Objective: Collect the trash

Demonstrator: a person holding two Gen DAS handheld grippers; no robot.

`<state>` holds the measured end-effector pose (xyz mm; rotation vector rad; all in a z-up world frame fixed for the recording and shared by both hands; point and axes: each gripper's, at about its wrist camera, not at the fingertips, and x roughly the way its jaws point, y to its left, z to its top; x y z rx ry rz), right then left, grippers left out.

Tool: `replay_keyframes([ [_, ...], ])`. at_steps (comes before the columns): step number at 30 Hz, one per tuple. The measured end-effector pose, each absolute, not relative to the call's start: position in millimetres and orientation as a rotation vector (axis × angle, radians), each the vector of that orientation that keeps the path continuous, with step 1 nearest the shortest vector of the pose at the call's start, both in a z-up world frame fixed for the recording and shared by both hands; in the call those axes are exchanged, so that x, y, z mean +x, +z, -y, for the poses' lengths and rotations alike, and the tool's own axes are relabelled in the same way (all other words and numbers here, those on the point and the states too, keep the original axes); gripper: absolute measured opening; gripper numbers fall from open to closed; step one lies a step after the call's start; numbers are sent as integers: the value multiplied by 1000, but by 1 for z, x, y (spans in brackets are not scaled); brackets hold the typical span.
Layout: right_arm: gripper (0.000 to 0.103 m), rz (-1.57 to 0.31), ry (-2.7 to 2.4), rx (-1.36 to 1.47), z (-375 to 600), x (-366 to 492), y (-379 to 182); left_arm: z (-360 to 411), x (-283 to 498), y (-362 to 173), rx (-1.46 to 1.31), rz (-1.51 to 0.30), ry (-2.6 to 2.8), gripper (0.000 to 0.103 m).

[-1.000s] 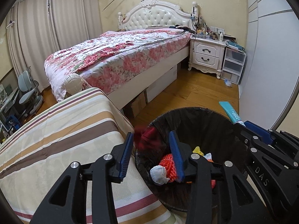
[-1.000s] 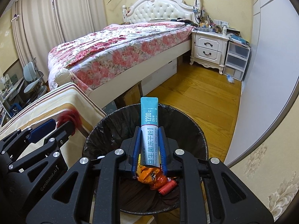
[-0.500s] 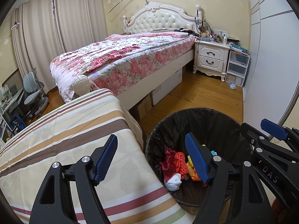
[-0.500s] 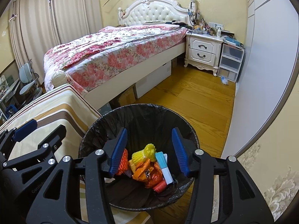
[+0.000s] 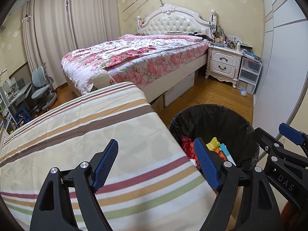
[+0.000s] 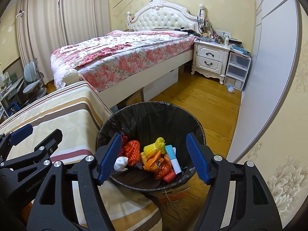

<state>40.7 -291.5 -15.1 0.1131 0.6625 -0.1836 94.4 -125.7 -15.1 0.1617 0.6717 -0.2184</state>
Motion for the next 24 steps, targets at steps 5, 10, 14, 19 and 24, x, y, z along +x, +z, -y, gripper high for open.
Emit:
replay_keyframes([
  [5,73,-637,-173,85,279,24,-8,111,77,-9,147,-652,-197,80],
  [10,76,-619,-168,76,272,11,-2,99,64,-3,140,-633,-185,81],
  [14,76,-609,-162,73,269,4,0,94,60,-1,131,-628,-180,81],
  [19,76,-604,-159,67,265,3,2,92,58,-2,131,-625,-179,81],
  [24,76,-605,-160,68,265,4,2,92,58,-2,131,-624,-178,81],
])
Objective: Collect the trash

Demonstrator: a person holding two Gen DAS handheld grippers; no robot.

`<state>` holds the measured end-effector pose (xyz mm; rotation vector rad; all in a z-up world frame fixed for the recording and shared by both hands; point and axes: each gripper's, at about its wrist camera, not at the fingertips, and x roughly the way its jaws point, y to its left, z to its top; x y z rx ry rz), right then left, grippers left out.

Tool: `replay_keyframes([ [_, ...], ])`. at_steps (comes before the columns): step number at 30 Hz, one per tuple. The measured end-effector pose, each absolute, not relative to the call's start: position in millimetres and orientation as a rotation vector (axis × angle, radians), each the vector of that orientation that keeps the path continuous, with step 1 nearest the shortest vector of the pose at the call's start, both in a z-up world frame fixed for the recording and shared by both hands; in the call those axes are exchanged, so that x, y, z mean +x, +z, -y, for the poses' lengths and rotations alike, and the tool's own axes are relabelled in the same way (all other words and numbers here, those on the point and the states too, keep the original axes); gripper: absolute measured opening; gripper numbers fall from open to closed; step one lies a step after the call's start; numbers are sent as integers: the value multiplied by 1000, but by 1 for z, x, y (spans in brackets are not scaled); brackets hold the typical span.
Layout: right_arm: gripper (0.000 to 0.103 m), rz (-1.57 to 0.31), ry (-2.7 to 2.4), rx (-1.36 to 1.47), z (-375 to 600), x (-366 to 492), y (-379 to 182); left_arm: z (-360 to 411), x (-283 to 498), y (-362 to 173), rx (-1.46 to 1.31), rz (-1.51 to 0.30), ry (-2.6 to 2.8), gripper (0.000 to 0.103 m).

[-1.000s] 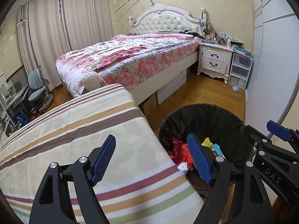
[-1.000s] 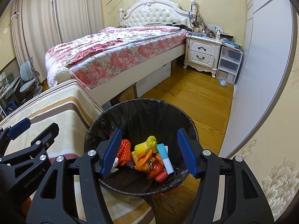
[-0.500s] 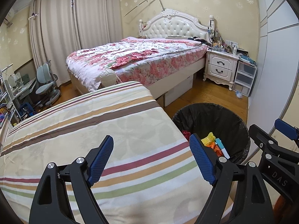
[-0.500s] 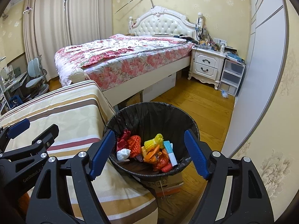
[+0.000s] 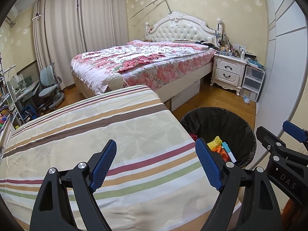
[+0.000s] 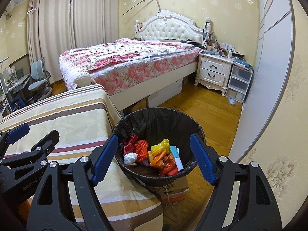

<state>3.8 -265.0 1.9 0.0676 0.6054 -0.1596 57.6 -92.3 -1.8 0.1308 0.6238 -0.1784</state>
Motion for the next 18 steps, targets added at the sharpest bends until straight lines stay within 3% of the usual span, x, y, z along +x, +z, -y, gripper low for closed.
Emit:
replay_keyframes([
  [18,76,-605,-160,67,264,4,2,90,52,2,129,-620,-182,81],
])
